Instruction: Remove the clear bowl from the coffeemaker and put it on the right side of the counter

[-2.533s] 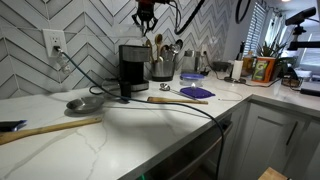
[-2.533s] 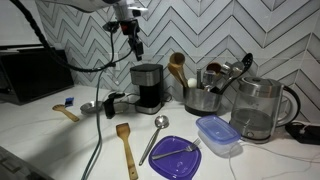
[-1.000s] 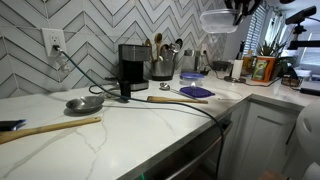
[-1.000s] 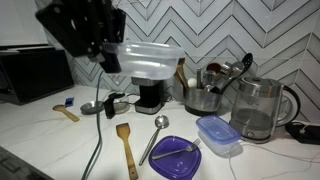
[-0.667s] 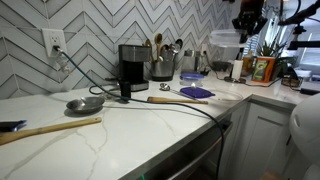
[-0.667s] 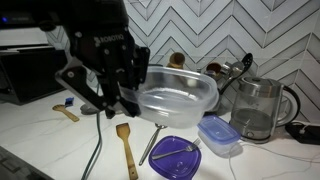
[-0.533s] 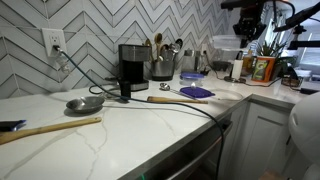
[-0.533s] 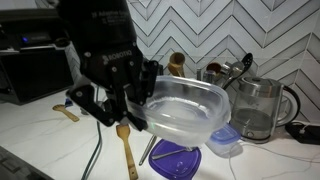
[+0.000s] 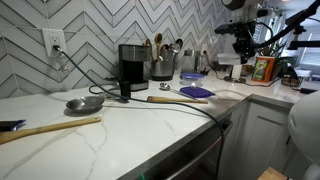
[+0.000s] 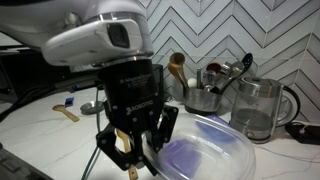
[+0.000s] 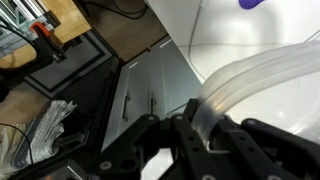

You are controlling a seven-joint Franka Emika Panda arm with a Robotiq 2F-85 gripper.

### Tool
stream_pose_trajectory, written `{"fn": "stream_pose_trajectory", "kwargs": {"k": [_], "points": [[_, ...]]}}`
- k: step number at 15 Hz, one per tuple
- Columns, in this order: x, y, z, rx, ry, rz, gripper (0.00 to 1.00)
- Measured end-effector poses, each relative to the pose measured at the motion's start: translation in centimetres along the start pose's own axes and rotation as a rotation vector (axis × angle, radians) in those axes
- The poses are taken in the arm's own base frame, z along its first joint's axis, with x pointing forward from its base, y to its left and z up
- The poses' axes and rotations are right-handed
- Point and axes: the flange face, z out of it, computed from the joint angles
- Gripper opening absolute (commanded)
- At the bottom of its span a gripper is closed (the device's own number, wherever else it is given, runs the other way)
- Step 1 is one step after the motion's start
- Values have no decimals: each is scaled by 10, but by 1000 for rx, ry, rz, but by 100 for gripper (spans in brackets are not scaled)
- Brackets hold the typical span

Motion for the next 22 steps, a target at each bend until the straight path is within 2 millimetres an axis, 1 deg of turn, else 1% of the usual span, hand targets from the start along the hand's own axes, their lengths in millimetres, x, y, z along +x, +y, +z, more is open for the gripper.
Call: {"fn": "stream_pose_trajectory", "kwargs": {"k": [2,7,8,11,13,16,20,22], "points": [[-2,-3,7,-10,3,1,7],[-2,-4,7,-9,4,4,7],[-2,-4,6,-9,4,4,2],[-2,-4,7,-9,3,3,2],[1,-7,11,-10,1,9,2],[14,-22,29,8,-3,41,2],[37,-52,69,56,2,103,2],[46,-67,90,84,5,120,2]]}}
